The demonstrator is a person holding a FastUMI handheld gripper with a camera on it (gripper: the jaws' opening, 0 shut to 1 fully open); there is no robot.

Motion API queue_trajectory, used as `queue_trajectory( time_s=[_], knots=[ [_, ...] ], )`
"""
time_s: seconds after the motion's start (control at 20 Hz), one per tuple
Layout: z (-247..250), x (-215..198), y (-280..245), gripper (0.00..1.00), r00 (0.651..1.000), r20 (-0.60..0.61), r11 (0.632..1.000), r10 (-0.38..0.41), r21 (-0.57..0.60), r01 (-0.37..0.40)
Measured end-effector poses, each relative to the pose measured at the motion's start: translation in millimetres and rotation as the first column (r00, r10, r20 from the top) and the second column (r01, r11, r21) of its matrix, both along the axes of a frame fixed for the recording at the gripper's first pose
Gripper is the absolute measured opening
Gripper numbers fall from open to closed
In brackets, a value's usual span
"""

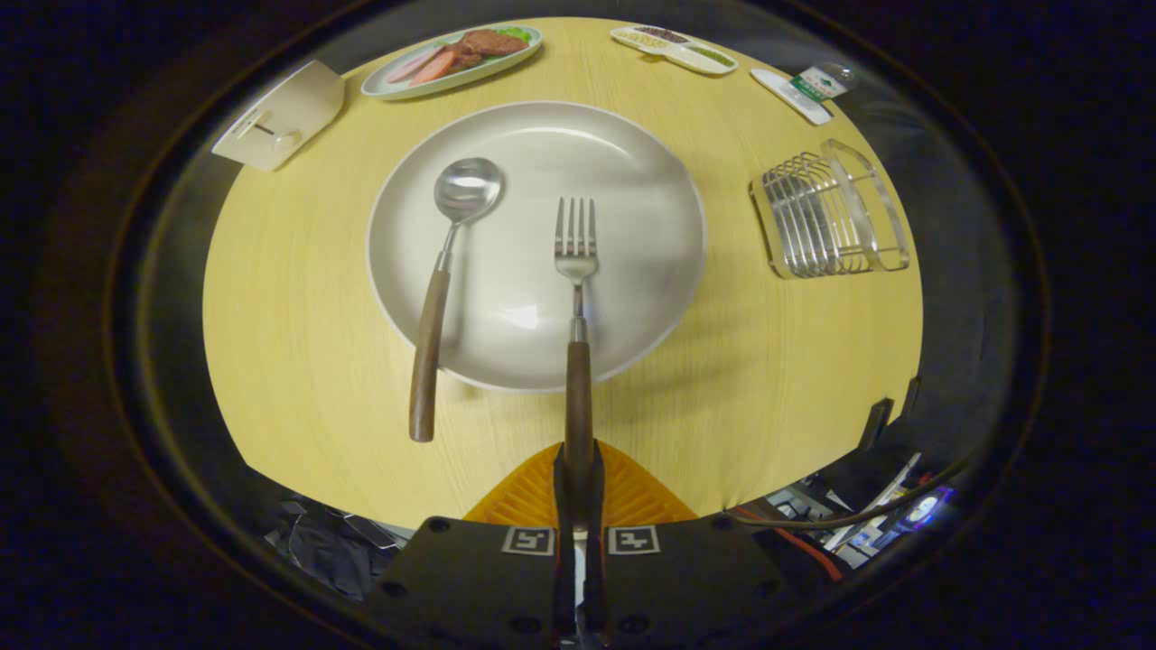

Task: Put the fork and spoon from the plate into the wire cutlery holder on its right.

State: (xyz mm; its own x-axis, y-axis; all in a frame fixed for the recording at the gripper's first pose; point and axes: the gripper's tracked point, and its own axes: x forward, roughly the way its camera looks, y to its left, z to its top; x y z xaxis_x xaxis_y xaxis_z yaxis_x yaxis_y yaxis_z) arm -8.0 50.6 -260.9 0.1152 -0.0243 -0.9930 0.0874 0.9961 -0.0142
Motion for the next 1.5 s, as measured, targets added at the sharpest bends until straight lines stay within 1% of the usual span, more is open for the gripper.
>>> queue_trajectory(
  time_s=[0.3,0.45,0.6,0.8,0.95,1.2,1.35,1.5],
  knots=[
    [35,-4,-5,0.08,1.000,0.002,1.000,-0.018,0.012,0.018],
    [59,-5,-17,0.08,0.999,0.004,0.999,-0.046,0.024,0.045],
    [84,-7,-36,0.08,0.997,-0.003,0.997,-0.076,0.032,0.076],
    [103,-6,-73,0.08,0.992,-0.017,0.991,-0.129,0.026,0.129],
    [107,-3,-108,0.08,0.985,-0.017,0.985,-0.171,0.002,0.171],
    [100,9,-150,0.08,0.976,-0.048,0.977,-0.213,-0.012,0.212],
    [85,12,-166,0.08,0.975,-0.094,0.980,-0.200,-0.017,0.199],
    [70,18,-164,0.08,0.976,-0.143,0.986,-0.162,0.017,0.166]
  ],
)
